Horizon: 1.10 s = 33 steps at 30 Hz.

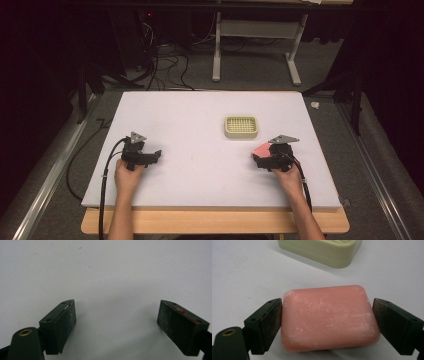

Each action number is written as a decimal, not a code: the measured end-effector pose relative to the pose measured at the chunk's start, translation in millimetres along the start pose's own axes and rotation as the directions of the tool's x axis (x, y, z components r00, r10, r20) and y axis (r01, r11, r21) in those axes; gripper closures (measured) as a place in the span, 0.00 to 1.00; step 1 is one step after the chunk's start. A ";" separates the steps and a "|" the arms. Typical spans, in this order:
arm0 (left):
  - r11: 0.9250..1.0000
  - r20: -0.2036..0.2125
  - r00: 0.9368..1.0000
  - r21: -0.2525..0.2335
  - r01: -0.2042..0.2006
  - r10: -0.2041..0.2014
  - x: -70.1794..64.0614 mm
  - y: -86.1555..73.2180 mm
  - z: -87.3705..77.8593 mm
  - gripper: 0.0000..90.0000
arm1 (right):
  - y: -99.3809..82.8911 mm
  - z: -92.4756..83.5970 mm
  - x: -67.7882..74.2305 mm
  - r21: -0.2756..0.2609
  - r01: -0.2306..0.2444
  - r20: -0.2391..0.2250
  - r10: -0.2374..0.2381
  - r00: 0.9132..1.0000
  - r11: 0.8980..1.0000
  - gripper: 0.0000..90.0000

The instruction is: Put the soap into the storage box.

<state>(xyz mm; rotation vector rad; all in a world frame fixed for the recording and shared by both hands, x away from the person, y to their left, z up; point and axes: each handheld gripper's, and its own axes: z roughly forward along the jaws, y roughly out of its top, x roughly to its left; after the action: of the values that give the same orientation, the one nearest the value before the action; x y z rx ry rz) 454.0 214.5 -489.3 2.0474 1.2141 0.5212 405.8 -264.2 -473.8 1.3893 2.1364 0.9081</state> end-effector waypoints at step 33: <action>1.000 -0.001 1.000 -0.002 0.002 -0.002 -0.1 0.0 0.1 0.18 | -0.8 6.5 1.1 0.031 -0.026 0.001 0.026 1.000 0.999 0.15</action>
<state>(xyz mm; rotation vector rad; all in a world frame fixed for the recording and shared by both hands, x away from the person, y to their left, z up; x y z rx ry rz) 454.0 214.3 -489.4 2.0438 1.2155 0.5227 409.1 -261.6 -478.9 1.4354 2.1454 0.8875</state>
